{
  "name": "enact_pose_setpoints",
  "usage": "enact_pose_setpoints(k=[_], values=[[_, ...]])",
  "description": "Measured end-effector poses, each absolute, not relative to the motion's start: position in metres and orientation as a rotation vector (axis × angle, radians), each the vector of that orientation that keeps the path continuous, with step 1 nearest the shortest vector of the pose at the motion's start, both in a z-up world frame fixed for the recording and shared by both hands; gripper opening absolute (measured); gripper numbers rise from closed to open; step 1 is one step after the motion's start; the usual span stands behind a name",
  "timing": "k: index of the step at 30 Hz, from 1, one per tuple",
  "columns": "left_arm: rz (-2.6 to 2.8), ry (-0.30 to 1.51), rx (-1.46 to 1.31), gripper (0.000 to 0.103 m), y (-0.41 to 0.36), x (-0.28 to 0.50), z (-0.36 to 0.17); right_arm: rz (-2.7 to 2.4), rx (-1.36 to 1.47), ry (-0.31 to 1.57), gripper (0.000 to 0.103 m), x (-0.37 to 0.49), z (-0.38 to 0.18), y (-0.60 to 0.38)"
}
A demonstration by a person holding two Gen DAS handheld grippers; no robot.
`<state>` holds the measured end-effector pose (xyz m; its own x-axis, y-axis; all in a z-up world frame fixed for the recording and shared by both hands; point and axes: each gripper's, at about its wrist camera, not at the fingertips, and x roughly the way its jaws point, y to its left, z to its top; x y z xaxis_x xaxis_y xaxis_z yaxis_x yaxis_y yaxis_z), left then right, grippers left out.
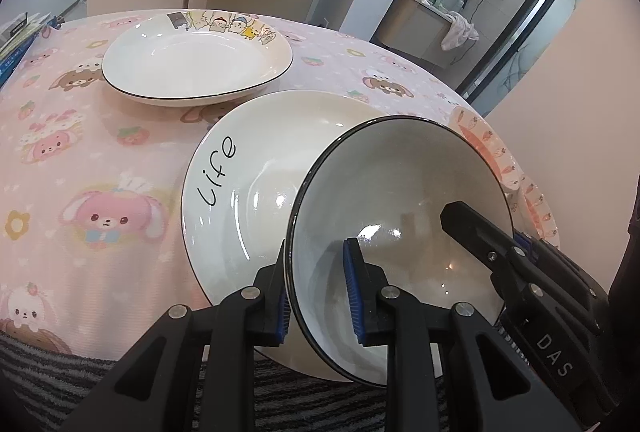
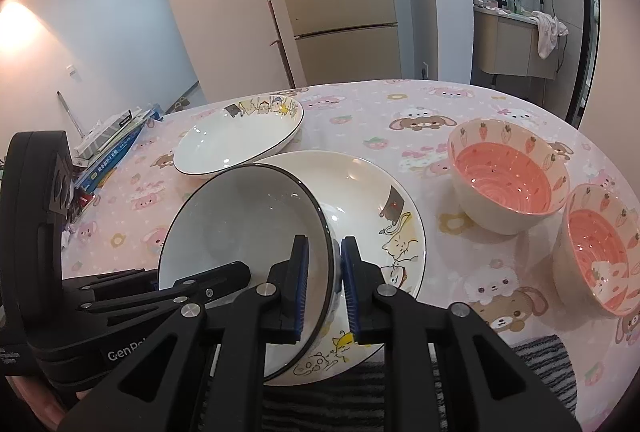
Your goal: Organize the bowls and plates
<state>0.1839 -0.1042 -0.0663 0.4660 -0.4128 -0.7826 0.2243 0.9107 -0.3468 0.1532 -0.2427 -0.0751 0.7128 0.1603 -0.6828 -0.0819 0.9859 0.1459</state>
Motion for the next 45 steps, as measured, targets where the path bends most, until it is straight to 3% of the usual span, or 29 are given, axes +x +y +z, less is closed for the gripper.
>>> enact_pose_setpoints(k=[34, 39, 45], values=[[-0.35, 0.991, -0.183, 0.026, -0.106, 0.183, -0.066, 0.155, 0.083, 0.834, 0.022, 0.159, -0.086, -0.236], [-0.336, 0.988, -0.196, 0.045, -0.104, 0.182, -0.065, 0.168, 0.087, 0.836, 0.025, 0.159, -0.086, -0.236], [-0.341, 0.979, -0.232, 0.048, -0.099, 0.182, -0.063, 0.167, 0.096, 0.825, 0.026, 0.158, -0.085, -0.237]])
